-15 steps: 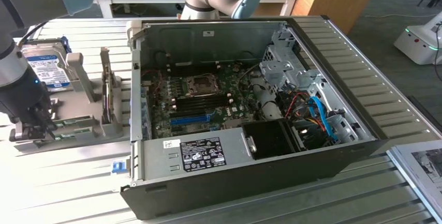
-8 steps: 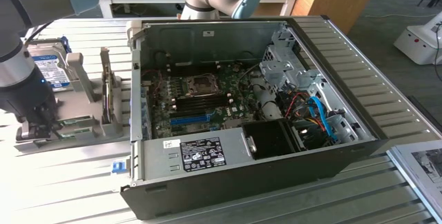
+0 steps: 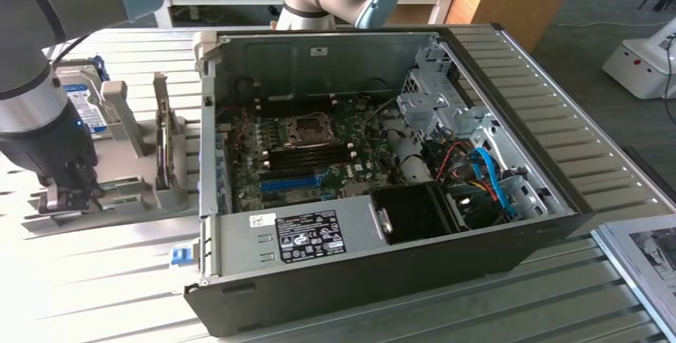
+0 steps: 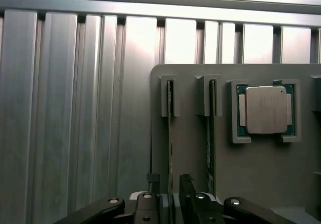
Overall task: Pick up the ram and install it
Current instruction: 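Pick up the ram and move it above insertion slot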
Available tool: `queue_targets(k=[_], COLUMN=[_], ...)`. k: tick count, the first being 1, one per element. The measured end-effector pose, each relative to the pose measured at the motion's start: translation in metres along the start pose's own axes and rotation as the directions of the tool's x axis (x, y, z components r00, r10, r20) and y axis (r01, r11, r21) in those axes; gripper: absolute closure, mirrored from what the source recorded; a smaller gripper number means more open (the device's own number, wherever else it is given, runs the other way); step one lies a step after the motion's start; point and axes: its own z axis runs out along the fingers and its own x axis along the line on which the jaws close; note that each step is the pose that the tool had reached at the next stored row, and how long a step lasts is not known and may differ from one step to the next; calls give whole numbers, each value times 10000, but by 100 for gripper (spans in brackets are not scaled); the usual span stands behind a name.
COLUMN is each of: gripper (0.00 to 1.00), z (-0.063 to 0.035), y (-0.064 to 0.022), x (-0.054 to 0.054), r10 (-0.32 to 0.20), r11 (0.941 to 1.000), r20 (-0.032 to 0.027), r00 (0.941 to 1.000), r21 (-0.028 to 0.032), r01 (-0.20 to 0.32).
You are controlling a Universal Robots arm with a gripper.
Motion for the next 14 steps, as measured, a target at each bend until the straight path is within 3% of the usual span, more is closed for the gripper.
queue_targets(k=[4,14], gripper=[70,70], z=[-1,24], y=[-40,-42], x=[1,2], r10=[-1,0], r11=[10000,10000], r20=[0,-1], r00=[10000,10000], r21=[0,-2], r01=[1,0])
